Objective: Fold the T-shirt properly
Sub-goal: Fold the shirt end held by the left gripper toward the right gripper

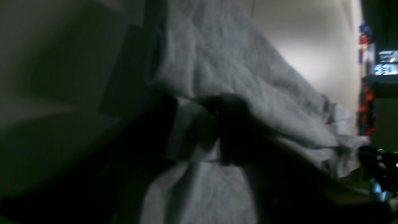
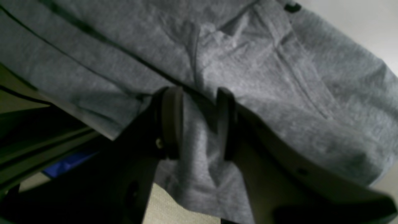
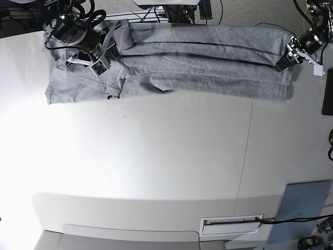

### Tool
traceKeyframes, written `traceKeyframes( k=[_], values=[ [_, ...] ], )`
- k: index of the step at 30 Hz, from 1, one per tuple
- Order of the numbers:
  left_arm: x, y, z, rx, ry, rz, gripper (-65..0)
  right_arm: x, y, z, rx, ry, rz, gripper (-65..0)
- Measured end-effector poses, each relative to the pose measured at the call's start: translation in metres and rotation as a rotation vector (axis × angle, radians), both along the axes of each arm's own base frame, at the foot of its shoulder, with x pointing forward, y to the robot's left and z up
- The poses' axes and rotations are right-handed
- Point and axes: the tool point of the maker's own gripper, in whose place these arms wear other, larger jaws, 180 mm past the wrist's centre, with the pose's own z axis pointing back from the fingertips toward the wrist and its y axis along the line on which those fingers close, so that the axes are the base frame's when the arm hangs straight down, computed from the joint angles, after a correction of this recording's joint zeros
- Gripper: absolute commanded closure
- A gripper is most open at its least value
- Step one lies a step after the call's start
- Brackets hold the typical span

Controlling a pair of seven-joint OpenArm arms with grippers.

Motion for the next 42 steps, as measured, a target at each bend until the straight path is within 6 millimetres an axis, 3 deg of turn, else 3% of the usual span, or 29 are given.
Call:
traceKeyframes(
  k=[2,8,14,19,22,25,28,35,38,42],
  values=[
    [0.006,-0.001,0.001,0.003,-0.014,0.001,-0.4,-0.001,-0.001,0.000,-0.003,0.004,0.000,-18.7],
    [0.010,0.008,-0.003,0.071,-0.028,0.024,0.0,-0.005,-0.005,-0.005,-0.034,0.035,-0.001,-18.6],
    [0.013,0.023,0.005,0.125,-0.032,0.009,0.0,0.000,-0.022,-0.005,-0.115,0.011,-0.019,-18.6],
    [0.022,0.038,0.025,0.198,-0.075,-0.003,0.0,0.011,-0.057,0.004,-0.179,-0.027,-0.105,-18.6],
    [0.024,0.033,0.035,0.223,-0.086,-0.045,0.0,0.017,-0.083,0.012,-0.221,-0.054,-0.170,-18.6],
    [0.021,0.016,0.045,0.241,-0.109,-0.096,0.0,0.021,-0.106,0.021,-0.255,-0.080,-0.232,-18.6],
    [0.015,-0.014,0.056,0.237,-0.153,-0.138,0.0,0.022,-0.120,0.027,-0.279,-0.095,-0.270,-18.6],
    [0.011,-0.098,0.106,0.143,-0.333,-0.183,0.0,0.022,-0.121,0.027,-0.277,-0.096,-0.274,-18.6],
    [0.013,-0.126,0.103,0.080,-0.312,-0.194,0.0,0.022,-0.121,0.027,-0.277,-0.096,-0.274,-18.6],
    [0.007,-0.179,0.081,0.030,-0.241,-0.311,0.0,0.022,-0.121,0.027,-0.277,-0.096,-0.274,-18.6]
  ],
)
